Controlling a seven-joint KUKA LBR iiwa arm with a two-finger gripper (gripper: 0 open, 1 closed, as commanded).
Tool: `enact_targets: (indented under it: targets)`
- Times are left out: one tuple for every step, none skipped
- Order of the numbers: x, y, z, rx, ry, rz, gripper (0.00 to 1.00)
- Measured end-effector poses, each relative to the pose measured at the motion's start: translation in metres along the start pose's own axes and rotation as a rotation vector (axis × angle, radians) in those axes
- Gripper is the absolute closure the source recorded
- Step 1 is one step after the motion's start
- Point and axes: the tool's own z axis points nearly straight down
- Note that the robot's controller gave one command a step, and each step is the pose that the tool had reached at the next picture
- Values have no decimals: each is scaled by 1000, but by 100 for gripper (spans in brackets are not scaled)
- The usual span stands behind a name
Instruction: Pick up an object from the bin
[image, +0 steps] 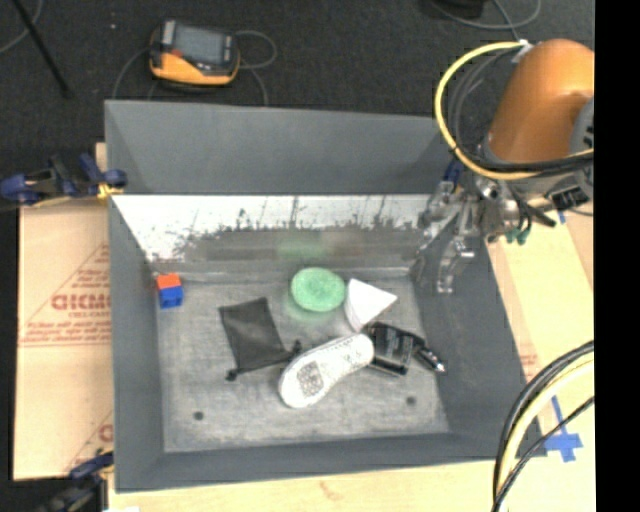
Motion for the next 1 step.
enact_targets:
  targets:
    - [14, 54, 82, -1, -2, -102, 0]
